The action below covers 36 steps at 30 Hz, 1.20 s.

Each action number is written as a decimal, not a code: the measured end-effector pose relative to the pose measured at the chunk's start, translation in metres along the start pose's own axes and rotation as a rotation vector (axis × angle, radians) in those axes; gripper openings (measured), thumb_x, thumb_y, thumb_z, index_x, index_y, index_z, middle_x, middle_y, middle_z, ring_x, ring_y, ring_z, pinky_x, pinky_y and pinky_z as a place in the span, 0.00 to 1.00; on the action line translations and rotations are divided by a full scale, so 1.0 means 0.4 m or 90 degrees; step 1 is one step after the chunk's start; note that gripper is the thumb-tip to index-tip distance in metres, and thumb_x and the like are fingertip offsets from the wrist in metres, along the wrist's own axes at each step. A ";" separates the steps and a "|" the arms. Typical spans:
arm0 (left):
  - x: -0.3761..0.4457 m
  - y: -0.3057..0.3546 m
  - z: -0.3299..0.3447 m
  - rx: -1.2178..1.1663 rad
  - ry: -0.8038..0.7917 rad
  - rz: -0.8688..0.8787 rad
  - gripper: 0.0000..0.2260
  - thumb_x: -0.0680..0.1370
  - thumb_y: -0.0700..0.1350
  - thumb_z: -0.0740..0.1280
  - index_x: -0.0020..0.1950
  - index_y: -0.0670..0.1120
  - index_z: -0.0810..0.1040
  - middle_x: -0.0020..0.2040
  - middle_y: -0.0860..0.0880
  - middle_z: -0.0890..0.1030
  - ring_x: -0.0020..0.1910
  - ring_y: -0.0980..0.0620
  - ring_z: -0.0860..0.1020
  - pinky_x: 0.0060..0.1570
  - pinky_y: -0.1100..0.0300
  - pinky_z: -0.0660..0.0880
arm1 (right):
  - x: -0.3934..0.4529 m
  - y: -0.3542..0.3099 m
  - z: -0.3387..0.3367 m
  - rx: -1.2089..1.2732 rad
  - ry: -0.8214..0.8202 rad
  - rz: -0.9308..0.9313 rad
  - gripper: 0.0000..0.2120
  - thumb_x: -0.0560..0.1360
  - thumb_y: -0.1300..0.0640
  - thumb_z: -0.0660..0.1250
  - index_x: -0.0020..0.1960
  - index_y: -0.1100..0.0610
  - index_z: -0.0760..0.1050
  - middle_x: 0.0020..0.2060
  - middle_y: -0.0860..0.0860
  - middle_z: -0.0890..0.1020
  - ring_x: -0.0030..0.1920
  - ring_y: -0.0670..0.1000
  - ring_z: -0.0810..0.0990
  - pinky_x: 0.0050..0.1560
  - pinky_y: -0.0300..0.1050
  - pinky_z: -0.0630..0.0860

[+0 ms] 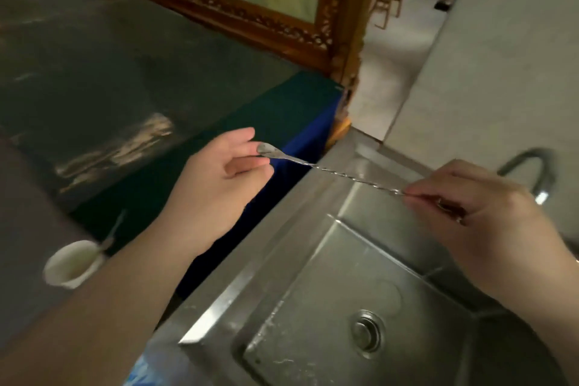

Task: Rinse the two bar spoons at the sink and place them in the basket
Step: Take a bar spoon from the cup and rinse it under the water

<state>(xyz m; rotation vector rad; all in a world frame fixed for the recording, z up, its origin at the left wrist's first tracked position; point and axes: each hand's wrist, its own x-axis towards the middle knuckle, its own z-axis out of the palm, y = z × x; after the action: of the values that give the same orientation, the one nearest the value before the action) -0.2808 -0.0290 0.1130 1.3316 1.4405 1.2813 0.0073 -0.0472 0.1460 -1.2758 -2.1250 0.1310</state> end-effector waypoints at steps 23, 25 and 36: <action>-0.076 -0.183 0.931 -0.231 -0.208 -0.248 0.07 0.77 0.36 0.68 0.49 0.48 0.80 0.42 0.48 0.82 0.39 0.55 0.81 0.43 0.63 0.80 | -0.649 0.458 0.053 0.049 -0.016 0.592 0.05 0.76 0.56 0.70 0.45 0.50 0.74 0.33 0.44 0.78 0.33 0.41 0.74 0.34 0.36 0.70; -0.062 -0.197 0.944 -0.215 -0.198 -0.224 0.07 0.76 0.36 0.69 0.46 0.49 0.80 0.40 0.50 0.83 0.37 0.56 0.81 0.40 0.66 0.78 | -0.648 0.467 0.099 0.078 -0.016 0.619 0.05 0.77 0.56 0.69 0.45 0.52 0.73 0.33 0.46 0.78 0.32 0.44 0.74 0.36 0.43 0.72; -0.039 -0.242 0.946 -0.033 -0.271 -0.048 0.09 0.75 0.37 0.68 0.42 0.52 0.82 0.35 0.55 0.84 0.34 0.59 0.79 0.40 0.63 0.78 | -0.400 0.472 0.240 0.417 0.118 0.703 0.06 0.80 0.53 0.60 0.49 0.52 0.75 0.33 0.49 0.81 0.36 0.50 0.83 0.44 0.54 0.80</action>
<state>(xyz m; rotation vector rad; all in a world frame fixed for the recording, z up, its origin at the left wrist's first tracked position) 0.0684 0.0230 -0.0550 1.3990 1.1385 0.9099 0.1456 -0.0573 -0.0804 -1.7541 -0.8718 1.0166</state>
